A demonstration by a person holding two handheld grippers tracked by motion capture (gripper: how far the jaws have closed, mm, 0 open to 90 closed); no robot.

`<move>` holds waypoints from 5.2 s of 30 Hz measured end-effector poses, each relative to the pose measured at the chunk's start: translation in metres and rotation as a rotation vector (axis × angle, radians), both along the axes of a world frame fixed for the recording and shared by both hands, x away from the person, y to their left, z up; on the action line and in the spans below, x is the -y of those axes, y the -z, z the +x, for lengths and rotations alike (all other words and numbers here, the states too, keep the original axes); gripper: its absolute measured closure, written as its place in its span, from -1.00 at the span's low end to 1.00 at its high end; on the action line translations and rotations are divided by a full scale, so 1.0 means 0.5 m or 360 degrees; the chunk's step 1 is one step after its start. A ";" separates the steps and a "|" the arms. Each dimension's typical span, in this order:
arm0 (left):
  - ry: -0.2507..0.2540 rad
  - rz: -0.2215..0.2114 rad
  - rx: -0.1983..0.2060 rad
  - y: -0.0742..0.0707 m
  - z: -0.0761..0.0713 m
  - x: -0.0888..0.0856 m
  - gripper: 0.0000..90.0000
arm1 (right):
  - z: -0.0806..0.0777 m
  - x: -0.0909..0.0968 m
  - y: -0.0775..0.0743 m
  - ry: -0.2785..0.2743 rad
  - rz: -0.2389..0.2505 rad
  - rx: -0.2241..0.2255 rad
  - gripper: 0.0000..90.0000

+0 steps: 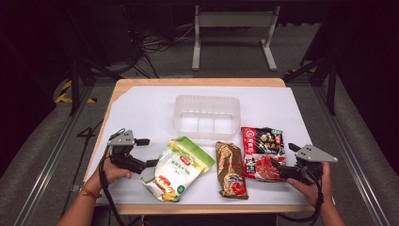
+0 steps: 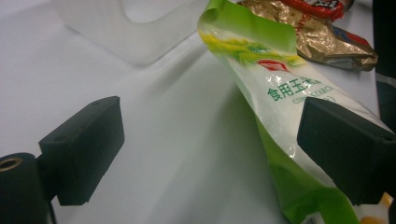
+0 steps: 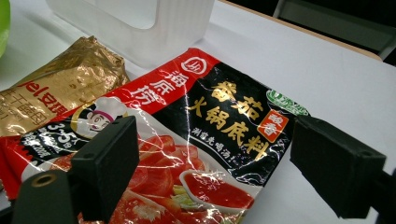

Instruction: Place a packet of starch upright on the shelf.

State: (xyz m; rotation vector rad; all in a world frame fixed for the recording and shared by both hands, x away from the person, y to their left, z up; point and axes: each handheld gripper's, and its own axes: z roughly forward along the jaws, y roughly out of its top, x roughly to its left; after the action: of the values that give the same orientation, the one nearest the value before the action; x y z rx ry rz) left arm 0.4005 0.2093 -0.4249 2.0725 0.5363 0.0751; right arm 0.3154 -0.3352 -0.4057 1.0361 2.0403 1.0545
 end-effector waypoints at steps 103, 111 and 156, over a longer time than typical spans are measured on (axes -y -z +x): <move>-0.0137 -0.0341 0.0436 -0.234 -0.021 0.137 1.00 | 0.006 0.018 0.003 0.0044 0.0081 -0.0028 -0.61; -0.0290 -0.0374 0.0457 -0.236 0.023 0.157 1.00 | 0.006 0.018 0.002 0.0031 0.0071 -0.0018 -0.61; -0.0828 -0.0420 0.0480 -0.199 0.206 0.238 1.00 | 0.009 0.019 0.008 0.0029 0.0047 -0.0031 -0.61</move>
State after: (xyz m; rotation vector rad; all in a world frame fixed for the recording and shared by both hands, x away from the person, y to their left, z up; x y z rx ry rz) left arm 0.5034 0.0905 -0.3256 1.5866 0.8339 0.5797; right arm 0.3198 -0.3445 -0.4098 1.0821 2.0323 1.0719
